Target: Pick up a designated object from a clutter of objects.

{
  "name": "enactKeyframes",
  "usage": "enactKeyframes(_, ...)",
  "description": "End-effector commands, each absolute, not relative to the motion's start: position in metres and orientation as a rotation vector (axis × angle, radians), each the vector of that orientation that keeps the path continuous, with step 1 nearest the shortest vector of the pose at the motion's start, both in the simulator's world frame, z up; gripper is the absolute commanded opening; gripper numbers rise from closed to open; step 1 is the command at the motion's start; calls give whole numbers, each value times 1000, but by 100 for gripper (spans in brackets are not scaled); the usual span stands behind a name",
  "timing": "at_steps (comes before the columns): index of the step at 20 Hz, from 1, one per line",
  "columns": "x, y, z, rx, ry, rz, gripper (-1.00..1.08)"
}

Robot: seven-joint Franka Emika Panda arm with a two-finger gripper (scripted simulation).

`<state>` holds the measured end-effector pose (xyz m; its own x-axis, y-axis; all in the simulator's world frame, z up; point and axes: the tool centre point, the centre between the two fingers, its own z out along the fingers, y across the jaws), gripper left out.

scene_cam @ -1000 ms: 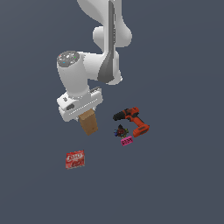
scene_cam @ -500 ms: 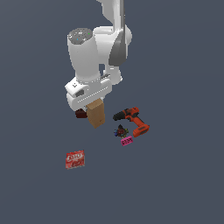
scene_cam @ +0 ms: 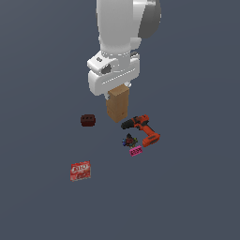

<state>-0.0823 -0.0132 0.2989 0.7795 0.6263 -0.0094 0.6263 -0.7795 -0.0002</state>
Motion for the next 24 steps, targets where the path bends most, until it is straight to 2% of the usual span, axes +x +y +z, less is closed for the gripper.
enactKeyframes(1,-88,6,326,2957,1040,-3,-100)
enactKeyframes(13,-110,81,415,2961,1044,-2,-100)
enactKeyframes(24,-114,103,442,2963,1044,0,-100)
